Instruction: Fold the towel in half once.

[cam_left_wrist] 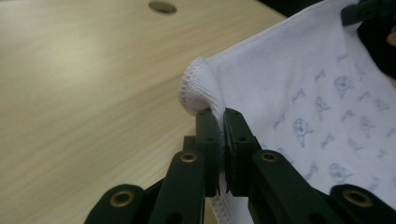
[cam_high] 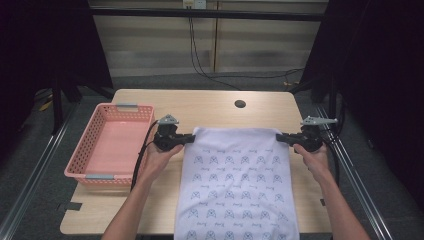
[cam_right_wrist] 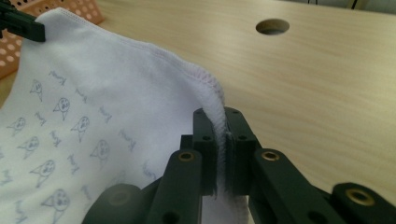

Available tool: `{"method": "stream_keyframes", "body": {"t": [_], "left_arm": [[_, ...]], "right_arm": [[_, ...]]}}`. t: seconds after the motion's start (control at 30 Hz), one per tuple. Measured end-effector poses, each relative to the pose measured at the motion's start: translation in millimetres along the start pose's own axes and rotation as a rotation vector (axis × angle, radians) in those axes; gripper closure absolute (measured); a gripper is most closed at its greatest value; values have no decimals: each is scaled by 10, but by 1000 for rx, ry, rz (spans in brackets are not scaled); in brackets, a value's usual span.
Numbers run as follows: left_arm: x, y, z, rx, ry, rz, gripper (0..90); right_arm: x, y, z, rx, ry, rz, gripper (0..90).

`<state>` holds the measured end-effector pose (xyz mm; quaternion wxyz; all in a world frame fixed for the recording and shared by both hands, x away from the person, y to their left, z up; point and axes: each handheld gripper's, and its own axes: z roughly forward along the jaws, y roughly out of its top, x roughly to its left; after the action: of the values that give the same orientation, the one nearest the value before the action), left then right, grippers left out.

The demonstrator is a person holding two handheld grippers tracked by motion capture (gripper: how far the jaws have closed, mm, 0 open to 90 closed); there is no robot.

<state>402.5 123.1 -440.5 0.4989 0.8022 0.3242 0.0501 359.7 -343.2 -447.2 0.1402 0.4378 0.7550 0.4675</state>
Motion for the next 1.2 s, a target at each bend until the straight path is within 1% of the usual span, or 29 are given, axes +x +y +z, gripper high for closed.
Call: {"method": "stream_keyframes", "body": {"t": [0.07, 0.1, 0.13, 0.2, 0.27, 0.3, 0.33, 0.37, 0.43, 0.47, 0.5, 0.57, 0.63, 0.7, 0.8, 0.87, 0.9, 0.93, 0.97, 1.03, 1.07, 1.13, 1.17, 1.2], "left_arm": [[-28, 96, -74, -12, 9, 25, 865], [-33, 163, -122, -24, 7, 27, 866], [-26, 202, -150, -39, 1, 27, 866], [3, 317, -216, -59, 14, 30, 867], [39, 390, -260, -80, 19, 24, 867], [54, 425, -279, -93, 29, 20, 867], [69, 464, -287, -95, 36, 13, 867], [75, 494, -285, -90, 48, 16, 867], [94, 550, -264, -94, 49, 16, 868], [106, 575, -256, -89, 54, 20, 868], [114, 625, -250, -86, 75, 31, 868], [124, 710, -271, -108, 70, 27, 869], [113, 797, -305, -126, 75, 41, 870], [110, 897, -344, -136, 87, 54, 870], [91, 1072, -416, -171, 88, 45, 871], [54, 1138, -441, -176, 74, 51, 871], [27, 1139, -444, -178, 63, 53, 871], [-1, 1111, -439, -170, 54, 59, 871], [-29, 1062, -423, -156, 50, 72, 871], [-81, 917, -399, -127, 37, 84, 870], [-102, 868, -399, -121, 34, 86, 871], [-172, 733, -425, -118, 11, 88, 870], [-225, 659, -448, -118, 3, 102, 870], [-281, 575, -477, -113, 7, 115, 870]], "right_arm": [[4, 84, -38, -17, 10, -1, 850], [3, 120, -51, -23, 11, -4, 850], [-1, 185, -73, -36, 14, -3, 850], [-15, 279, -106, -57, 14, -5, 850], [-35, 380, -139, -79, 8, 0, 850], [-44, 427, -151, -88, 3, -1, 850], [-50, 473, -164, -96, 4, -3, 851], [-60, 527, -170, -104, 6, -6, 852], [-70, 608, -164, -106, 2, -12, 853], [-80, 669, -159, -108, -6, -14, 854], [-89, 707, -158, -112, -10, -17, 854], [-107, 812, -162, -118, -20, -21, 856], [-148, 919, -179, -119, -31, -15, 857], [-164, 984, -189, -120, -41, -18, 858], [-157, 1146, -236, -152, -49, -20, 859], [-116, 1217, -269, -178, -45, -31, 860], [-88, 1230, -283, -189, -35, -36, 861], [-64, 1214, -288, -188, -26, -39, 862], [-51, 1175, -283, -172, -24, -43, 863], [-42, 1056, -275, -120, -31, -53, 863], [-43, 965, -292, -105, -19, -46, 864], [-34, 822, -339, -96, -2, -35, 864], [-24, 769, -364, -100, 9, -27, 864], [-4, 700, -408, -110, 36, -19, 864]]}}
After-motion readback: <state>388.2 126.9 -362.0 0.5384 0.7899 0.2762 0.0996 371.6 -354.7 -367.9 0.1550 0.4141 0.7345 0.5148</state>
